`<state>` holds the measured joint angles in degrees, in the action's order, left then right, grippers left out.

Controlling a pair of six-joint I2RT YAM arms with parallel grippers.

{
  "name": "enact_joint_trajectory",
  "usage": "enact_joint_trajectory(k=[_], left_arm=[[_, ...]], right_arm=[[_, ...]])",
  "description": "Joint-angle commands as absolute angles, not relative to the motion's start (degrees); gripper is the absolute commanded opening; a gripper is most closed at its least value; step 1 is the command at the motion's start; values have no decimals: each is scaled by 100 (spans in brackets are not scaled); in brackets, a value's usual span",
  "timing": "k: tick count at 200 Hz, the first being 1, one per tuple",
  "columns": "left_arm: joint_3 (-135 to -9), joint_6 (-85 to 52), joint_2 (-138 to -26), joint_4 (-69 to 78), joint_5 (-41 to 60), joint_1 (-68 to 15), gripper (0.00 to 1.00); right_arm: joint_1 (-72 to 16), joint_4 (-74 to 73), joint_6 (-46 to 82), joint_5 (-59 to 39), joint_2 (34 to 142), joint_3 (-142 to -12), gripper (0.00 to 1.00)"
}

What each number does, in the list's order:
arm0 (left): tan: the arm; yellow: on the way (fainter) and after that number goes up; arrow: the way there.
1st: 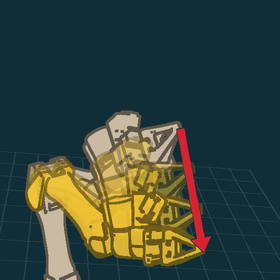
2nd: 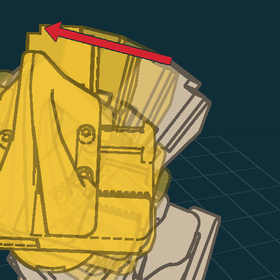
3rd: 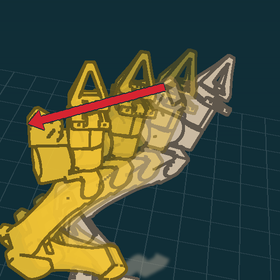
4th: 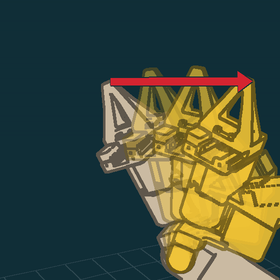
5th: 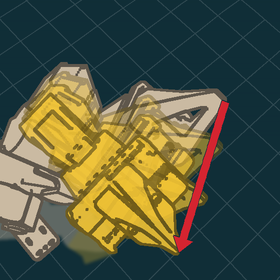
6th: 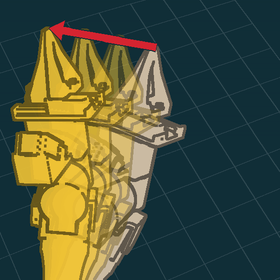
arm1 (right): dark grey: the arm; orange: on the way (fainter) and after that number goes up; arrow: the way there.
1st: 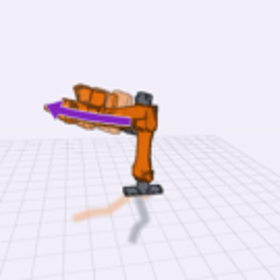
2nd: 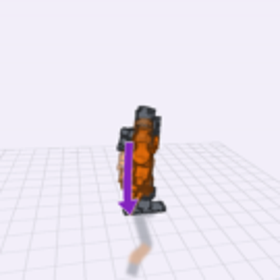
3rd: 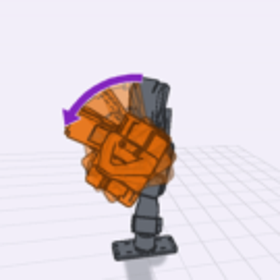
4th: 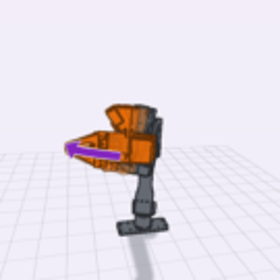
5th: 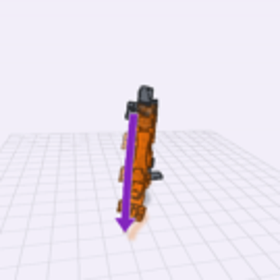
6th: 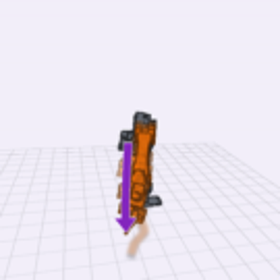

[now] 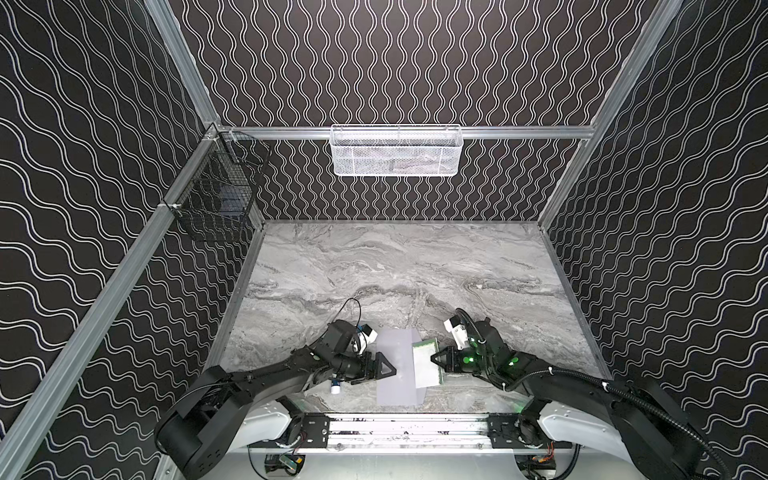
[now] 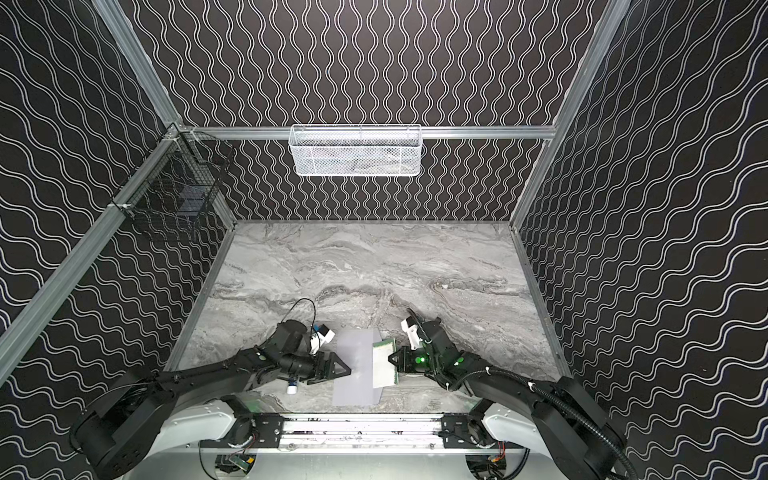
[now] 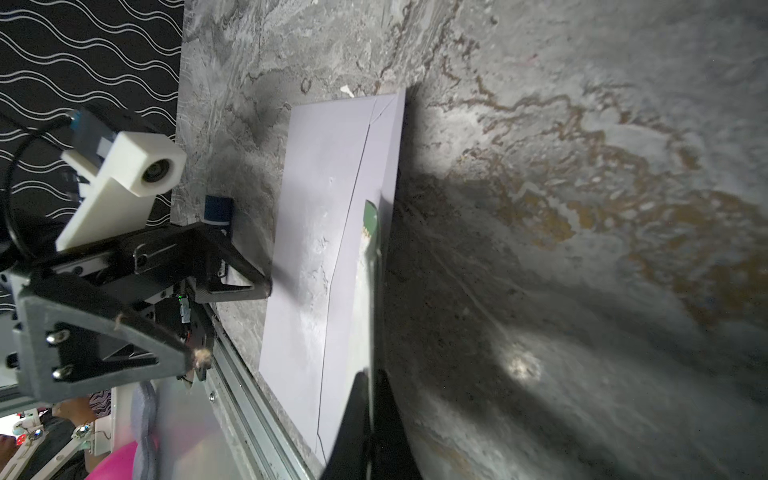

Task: Place the letter into the envelope and seal it
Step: 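Lower the letter's bottom edge into the envelope opening with both grippers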

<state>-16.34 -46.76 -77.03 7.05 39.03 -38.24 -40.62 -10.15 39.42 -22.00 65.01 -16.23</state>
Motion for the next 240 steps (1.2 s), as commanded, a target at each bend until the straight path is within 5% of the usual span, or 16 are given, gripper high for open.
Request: enact_joint_trajectory(k=[1,240], left_arm=[[-1541,-4802,-7705,824,3876,-3850,88],[-1169,-5216,-7387,1219,3743,-4181,89]], right_arm=[[-4116,-1194,3928,-2162,6678,-1738,0],[-4627,-1823,4019,-1984,7261,-1676,0]])
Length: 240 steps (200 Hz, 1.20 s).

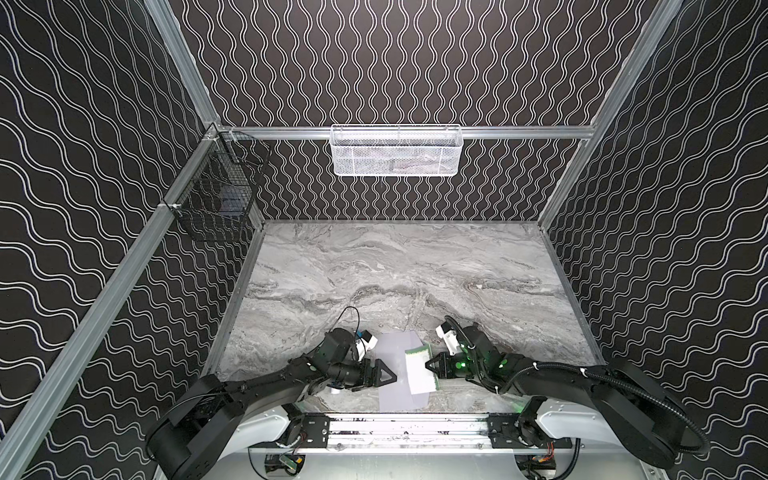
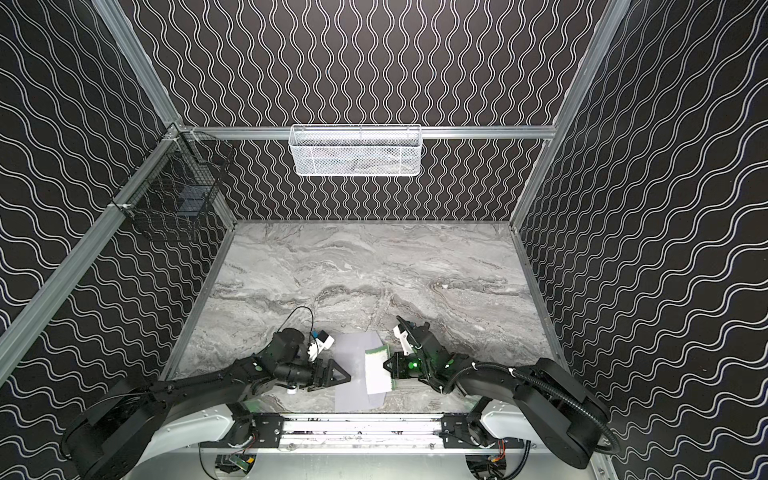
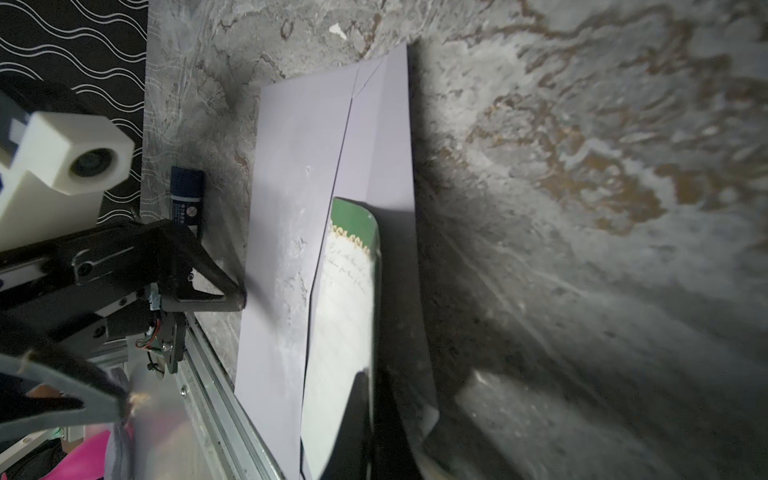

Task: Place the letter into the envelope and seal it
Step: 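Lower the letter's bottom edge into the envelope opening with both grippers, then push the green-bordered letter down into the lavender envelope with both grippers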

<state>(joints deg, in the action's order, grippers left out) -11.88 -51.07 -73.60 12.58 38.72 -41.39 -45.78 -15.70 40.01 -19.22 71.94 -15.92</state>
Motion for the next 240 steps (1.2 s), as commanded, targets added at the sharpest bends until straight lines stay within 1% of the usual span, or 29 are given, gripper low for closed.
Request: enact_joint_trajectory(k=[1,62,104,151,204,240], left_arm=[[-1169,-5218,-7385,1220,3739,-4183,89],[-1204,-5262,-7419,1307,3703,-4306,89],[-1204,-5267,-7593,1493,3726,-4332,89],[-1226,-5194,-7711,1544,3716,-4333,89],[-1213,-5093,-7908,1651,3744,-4333,89],[-1223,-5036,-8035,1731,3744,-4324,89]], right_arm=[[-4630,-1826,4018,-1989,7265,-1682,0],[-4709,-1806,4010,-2091,7552,-1907,0],[-4730,-1813,3879,-2284,8023,-2174,0],[-4760,-1625,3754,-2338,8298,-2424,0],[-4816,-1564,3732,-2358,8691,-2623,9],[-4813,-1336,3663,-2269,8690,-2728,19]])
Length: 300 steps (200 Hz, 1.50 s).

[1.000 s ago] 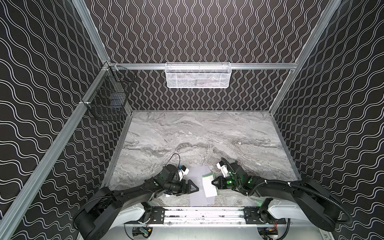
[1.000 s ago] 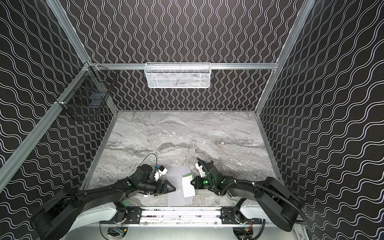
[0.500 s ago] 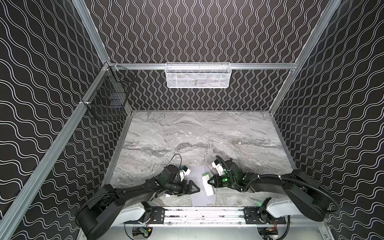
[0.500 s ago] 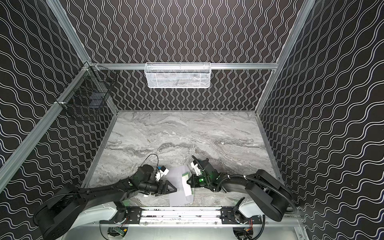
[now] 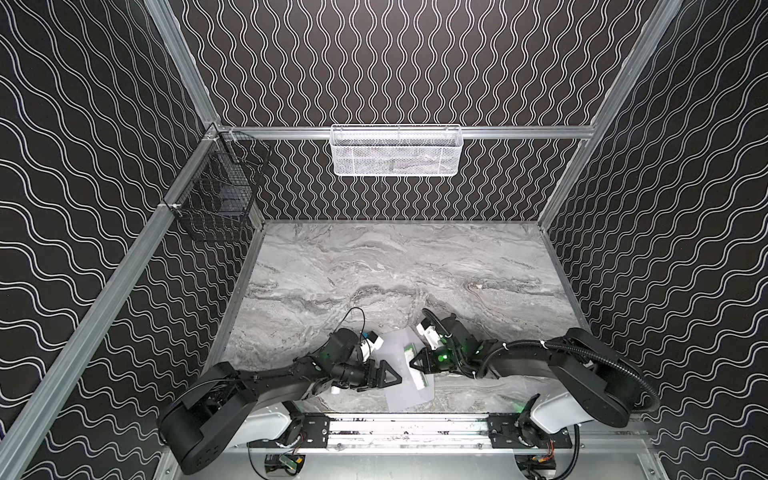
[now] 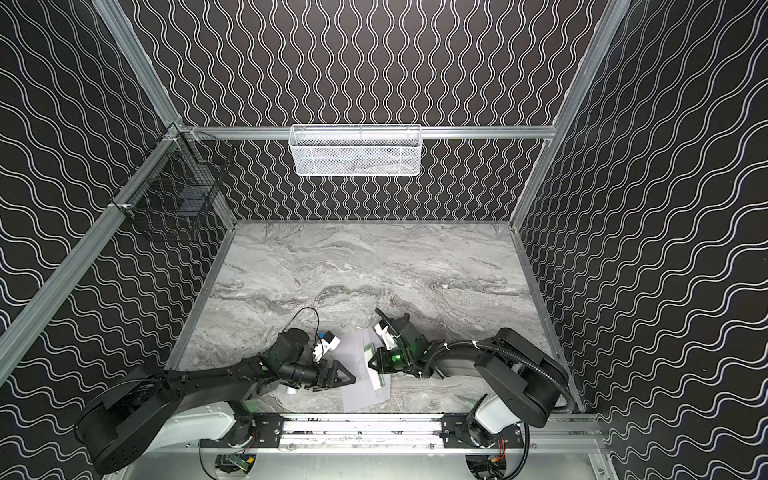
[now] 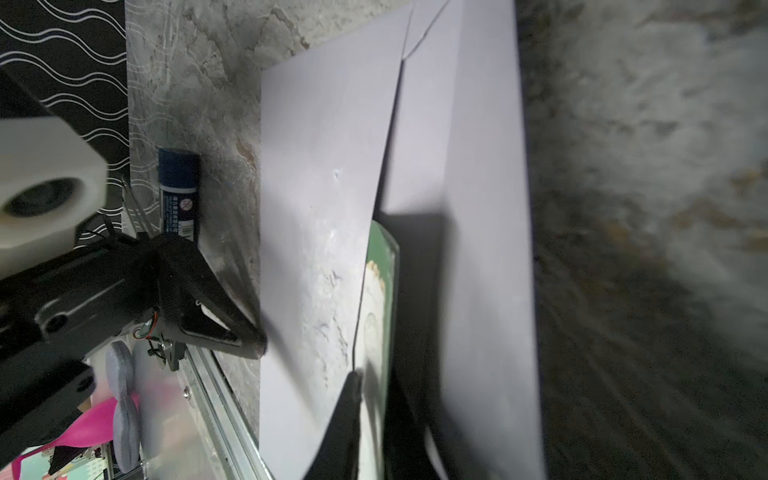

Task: Place the letter into the envelope and seal it
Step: 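Push the green-bordered letter down into the lavender envelope with both grippers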

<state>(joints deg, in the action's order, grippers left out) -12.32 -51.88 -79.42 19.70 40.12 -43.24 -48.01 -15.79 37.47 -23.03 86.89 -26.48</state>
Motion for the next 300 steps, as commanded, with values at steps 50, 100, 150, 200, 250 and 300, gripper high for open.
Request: enact_joint_trajectory(k=[50,100,150,200,250,300], left_arm=[[-1125,-4870,-8050,1713,3726,-4307,90],[-1038,-4770,-8130,1810,3760,-4228,91],[-1088,-4615,-7927,1455,3551,-4184,93],[-1081,-4646,-8234,1749,3645,-4175,93],[-1072,-4685,-8321,1885,3708,-4176,92],[-1037,-4718,-8313,1950,3708,-4175,92]], right_arm=[[-4807,-521,3386,-1857,8347,-3024,30],[-4808,-61,3290,-1574,8280,-3060,44],[-4807,44,3366,-1587,8259,-3060,52],[-4834,-131,3519,-1897,8388,-3023,41],[-4964,-303,3583,-1987,8597,-3128,36],[-5105,-371,3654,-1962,8719,-3173,35]])
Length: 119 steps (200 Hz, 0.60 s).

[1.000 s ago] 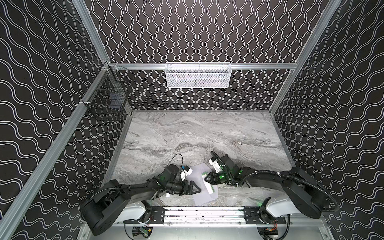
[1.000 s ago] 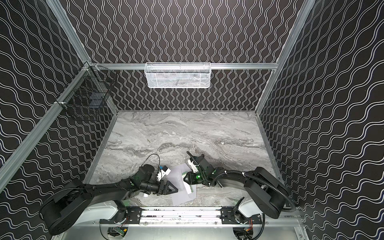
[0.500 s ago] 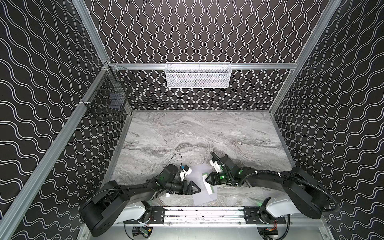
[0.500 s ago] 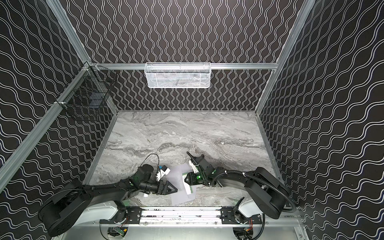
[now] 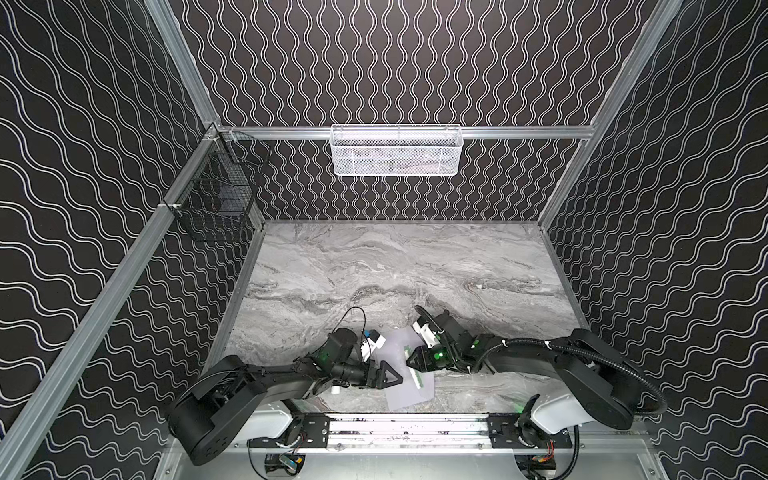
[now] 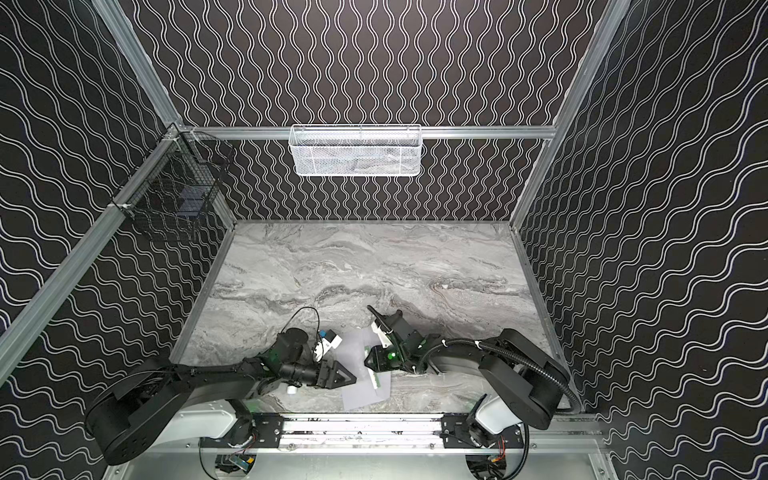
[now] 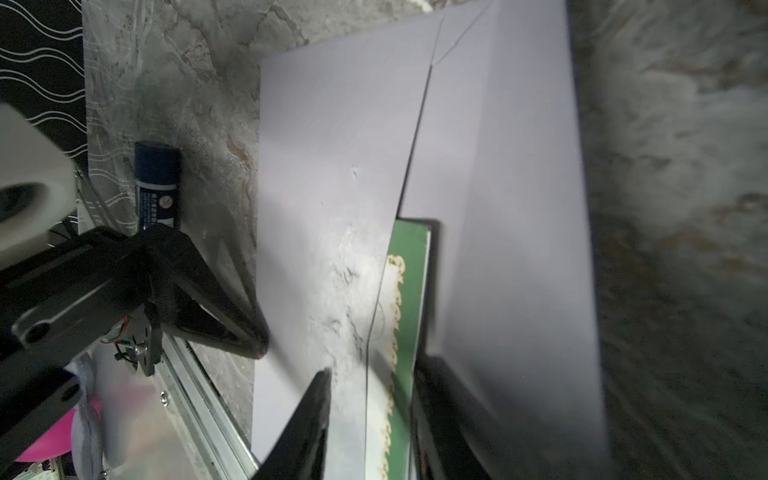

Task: Place the letter into the envelope and seal it
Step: 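Push the green-bordered letter down into the lavender envelope with both grippers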

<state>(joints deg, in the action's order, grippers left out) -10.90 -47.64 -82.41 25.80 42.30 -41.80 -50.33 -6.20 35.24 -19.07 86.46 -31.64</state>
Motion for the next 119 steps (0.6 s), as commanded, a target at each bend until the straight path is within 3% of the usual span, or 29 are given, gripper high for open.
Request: enact_joint_trajectory(k=[1,119], left_arm=[[-1037,-4714,-8310,1951,3709,-4175,92],[-1028,-4720,-8337,1998,3738,-4176,92]], right_arm=[[-5106,-370,3651,-1961,8723,-3178,35],[-5368,-270,3633,-1808,8772,-3354,36]])
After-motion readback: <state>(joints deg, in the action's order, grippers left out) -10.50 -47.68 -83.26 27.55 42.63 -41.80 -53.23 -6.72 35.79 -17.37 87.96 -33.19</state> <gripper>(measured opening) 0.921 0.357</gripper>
